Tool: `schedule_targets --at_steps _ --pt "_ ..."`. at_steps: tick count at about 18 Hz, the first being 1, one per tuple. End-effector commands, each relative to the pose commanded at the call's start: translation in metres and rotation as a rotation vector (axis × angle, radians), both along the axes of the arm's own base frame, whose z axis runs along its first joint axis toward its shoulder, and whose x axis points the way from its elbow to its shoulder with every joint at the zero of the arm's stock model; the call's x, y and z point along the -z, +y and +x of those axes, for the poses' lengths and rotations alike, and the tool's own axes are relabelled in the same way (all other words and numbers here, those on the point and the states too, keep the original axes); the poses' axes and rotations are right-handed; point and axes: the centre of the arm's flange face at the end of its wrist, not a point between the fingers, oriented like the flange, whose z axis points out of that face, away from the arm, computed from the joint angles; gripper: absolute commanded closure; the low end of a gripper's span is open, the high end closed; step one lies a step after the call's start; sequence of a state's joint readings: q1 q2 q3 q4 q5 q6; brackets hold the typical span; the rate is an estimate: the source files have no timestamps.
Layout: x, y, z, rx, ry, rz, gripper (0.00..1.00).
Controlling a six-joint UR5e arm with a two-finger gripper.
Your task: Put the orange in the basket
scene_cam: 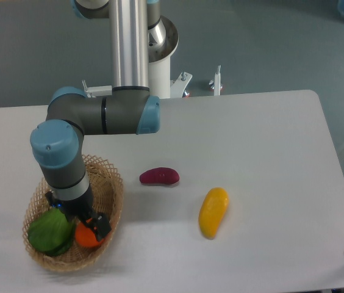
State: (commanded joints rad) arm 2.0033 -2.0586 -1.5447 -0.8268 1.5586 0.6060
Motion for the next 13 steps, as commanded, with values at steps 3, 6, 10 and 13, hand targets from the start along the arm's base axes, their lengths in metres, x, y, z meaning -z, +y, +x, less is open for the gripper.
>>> schedule_targets --at_steps 3,6,10,13 --pt "-0.016 -0.012 -0.034 -0.064 0.009 0.023 0.0" --pt "-0.035 -0.026 -0.093 -0.137 0.037 0.051 0.0" --pt "-0.055 -0.054 -0.169 -0.228 0.069 0.079 0.0" --pt "-0.059 -0.087 -0.222 -0.229 0.094 0.065 0.0"
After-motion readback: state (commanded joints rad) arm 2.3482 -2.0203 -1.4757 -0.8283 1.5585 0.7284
